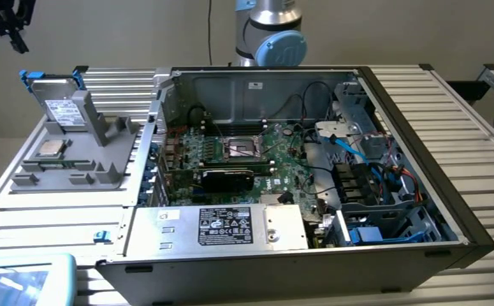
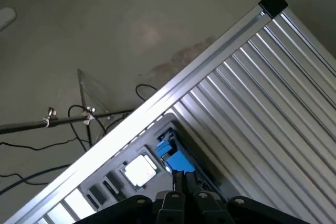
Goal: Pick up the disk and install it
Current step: 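Pick up the disk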
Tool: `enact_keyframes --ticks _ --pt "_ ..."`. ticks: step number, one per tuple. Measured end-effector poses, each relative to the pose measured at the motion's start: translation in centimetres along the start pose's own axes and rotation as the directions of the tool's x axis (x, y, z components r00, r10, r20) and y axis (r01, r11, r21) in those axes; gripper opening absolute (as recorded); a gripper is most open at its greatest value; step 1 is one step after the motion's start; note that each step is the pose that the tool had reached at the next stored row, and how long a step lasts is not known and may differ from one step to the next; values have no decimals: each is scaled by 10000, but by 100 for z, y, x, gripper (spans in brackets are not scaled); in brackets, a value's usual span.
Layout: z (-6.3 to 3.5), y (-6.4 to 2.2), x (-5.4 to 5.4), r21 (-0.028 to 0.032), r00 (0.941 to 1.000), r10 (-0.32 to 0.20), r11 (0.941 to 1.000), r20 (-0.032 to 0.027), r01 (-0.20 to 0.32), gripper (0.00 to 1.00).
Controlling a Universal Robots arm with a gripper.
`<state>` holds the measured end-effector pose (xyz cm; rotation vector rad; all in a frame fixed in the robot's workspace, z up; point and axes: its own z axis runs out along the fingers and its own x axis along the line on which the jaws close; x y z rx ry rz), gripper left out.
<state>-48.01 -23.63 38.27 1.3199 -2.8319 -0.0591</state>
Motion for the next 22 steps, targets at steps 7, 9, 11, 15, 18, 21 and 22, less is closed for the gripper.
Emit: enact_keyframes --ticks 7,9,11,15,18,21,22 --pt "0 0 0 11 9893 -1456 9893 -48 1456 11" --pt "0 0 0 13 9835 -1811 9835 -60 1811 11" --pt "0 0 0 16 9761 -2172 9761 -71 2172 11" --pt "0 0 0 19 9576 -2878 9577 -95 2878 11" --pt "0 0 0 22 9409 -3385 9409 -112 3386 11" --pt "1 -1 0 37 9208 -3898 9208 -125 3899 11" --pt "0 0 0 48 9134 -4068 9135 -128 4069 11"
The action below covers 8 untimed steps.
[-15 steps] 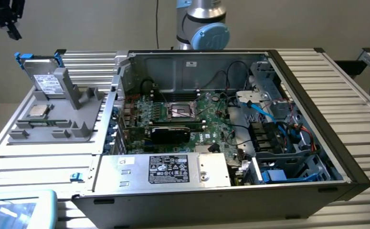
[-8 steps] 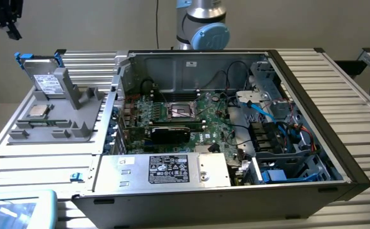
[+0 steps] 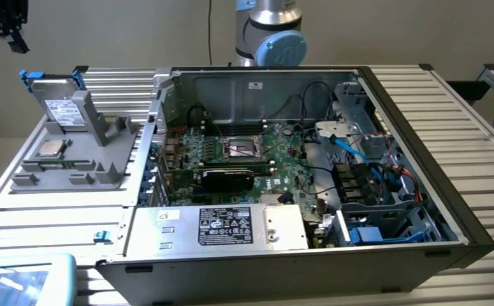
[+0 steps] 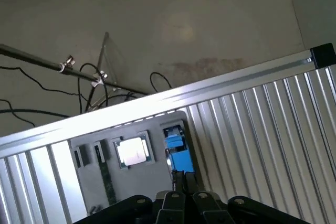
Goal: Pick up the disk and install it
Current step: 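Pick up the disk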
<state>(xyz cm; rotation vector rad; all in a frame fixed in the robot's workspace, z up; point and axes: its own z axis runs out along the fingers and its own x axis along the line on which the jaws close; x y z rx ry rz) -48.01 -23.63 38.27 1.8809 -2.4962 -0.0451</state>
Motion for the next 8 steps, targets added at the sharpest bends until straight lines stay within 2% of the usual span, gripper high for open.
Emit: enact_keyframes --ticks 4,8 --pt "0 0 0 83 9973 -731 9973 -1 731 11" --pt "2 0 0 151 9900 -1411 9899 -9 1411 11"
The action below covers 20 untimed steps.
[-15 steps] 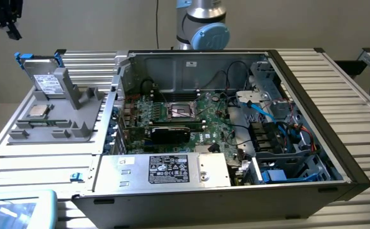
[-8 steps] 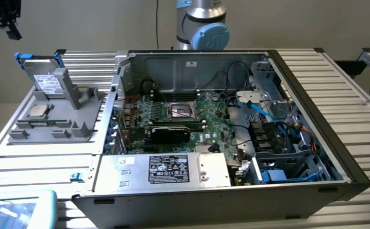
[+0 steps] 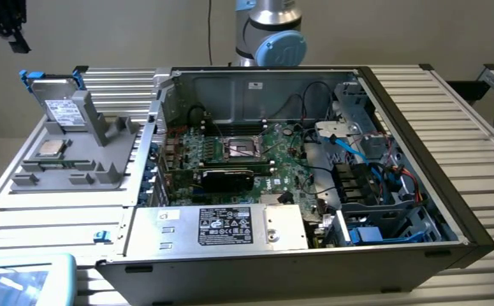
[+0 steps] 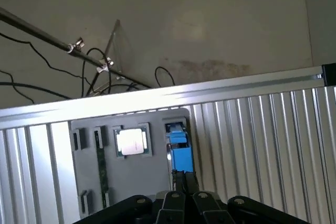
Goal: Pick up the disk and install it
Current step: 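Pick up the disk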
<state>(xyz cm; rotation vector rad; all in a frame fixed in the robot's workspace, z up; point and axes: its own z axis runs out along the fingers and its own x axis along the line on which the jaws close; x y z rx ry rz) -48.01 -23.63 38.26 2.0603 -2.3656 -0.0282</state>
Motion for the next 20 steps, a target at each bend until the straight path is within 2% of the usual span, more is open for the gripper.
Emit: enact_keyframes --ticks 7,8,9,11,12,15,17,18,20 --pt "-1 0 0 -1 10000 -76 10000 -2 76 12" --pt "0 0 0 0 10000 -76 10000 -2 76 18" --pt "-1 0 0 -1 10000 -76 10000 -2 76 18" --pt "0 0 0 -1 10000 -76 10000 -2 76 31" --pt "-1 0 0 -1 10000 -76 10000 -2 76 31" --pt "0 0 0 -3 10000 -78 10000 -3 78 48" --pt "24 1 -4 1 9999 -132 9999 -17 132 48" --pt "35 2 -10 1 9998 -177 9998 -33 177 55" --pt "60 3 -21 3 9995 -295 9996 -70 295 55"
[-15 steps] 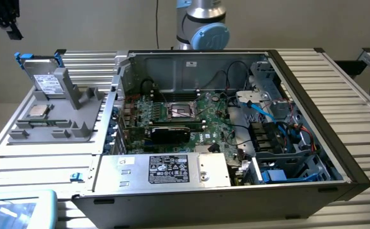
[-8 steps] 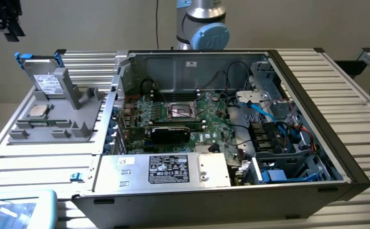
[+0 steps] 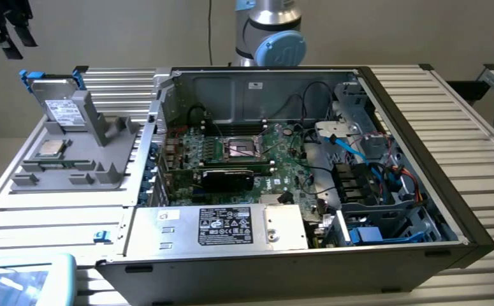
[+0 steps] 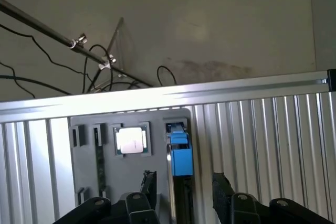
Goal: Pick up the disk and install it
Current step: 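Pick up the disk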
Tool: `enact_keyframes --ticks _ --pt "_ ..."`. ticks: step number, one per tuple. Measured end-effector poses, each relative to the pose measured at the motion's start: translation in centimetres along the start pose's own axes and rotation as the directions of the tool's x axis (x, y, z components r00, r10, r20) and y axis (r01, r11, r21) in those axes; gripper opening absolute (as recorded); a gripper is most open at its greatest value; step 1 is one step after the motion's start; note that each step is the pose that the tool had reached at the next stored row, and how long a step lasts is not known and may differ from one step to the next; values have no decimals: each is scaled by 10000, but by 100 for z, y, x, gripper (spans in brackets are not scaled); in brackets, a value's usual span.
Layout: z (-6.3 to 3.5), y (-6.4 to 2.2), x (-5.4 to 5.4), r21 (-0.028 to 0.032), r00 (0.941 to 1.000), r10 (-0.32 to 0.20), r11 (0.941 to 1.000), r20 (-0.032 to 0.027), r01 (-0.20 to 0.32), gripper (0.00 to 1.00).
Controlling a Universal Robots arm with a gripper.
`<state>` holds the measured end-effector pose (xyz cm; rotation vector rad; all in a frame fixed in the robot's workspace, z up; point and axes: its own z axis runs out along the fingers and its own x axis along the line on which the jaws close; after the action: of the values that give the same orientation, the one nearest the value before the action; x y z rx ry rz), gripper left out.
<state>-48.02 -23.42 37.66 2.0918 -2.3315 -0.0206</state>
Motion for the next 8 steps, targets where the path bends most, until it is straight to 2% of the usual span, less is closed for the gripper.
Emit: enact_keyframes --ticks 4,8 --pt "54 11 -4 3 9992 -389 9992 -30 389 55" --pt "121 11 -4 -5 9952 -978 9952 -39 978 55"
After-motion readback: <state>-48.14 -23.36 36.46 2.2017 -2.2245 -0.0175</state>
